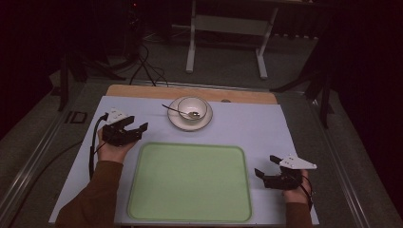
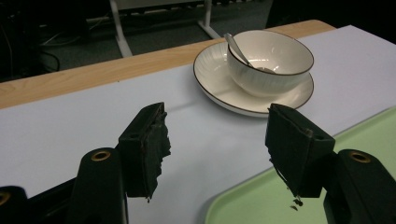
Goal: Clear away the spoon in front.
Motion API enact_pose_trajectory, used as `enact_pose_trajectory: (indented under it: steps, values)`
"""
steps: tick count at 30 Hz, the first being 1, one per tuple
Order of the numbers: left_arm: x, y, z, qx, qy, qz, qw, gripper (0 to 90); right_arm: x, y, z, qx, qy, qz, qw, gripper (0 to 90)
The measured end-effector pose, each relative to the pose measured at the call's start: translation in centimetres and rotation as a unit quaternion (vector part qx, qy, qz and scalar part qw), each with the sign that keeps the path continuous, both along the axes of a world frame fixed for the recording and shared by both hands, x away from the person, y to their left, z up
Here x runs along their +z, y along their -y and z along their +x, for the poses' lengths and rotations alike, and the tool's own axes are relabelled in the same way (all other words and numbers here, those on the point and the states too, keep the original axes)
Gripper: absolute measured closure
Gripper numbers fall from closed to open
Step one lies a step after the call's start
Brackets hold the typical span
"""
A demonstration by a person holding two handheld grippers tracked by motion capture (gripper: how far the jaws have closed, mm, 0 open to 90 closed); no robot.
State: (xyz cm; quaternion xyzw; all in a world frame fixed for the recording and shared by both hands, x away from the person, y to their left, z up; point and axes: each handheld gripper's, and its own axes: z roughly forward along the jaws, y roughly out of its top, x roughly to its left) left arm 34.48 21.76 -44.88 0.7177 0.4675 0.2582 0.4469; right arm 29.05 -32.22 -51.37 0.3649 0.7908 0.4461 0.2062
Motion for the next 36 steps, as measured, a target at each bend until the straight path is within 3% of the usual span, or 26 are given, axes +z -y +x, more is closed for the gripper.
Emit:
enact_pose_trajectory:
  steps: [28,36]
  values:
    - [1.0,1.5,2.9,-0.012,-0.002,0.004,0.9999,43.7,0.0,0.0,0.1,0.001,-0.002,0.001,1.0000,14.6]
    - [1.1,2.3,4.0,-0.028,-0.007,-0.001,0.9996,48.5,0.0,0.0,0.1,0.002,-0.003,-0.001,1.0000,14.6]
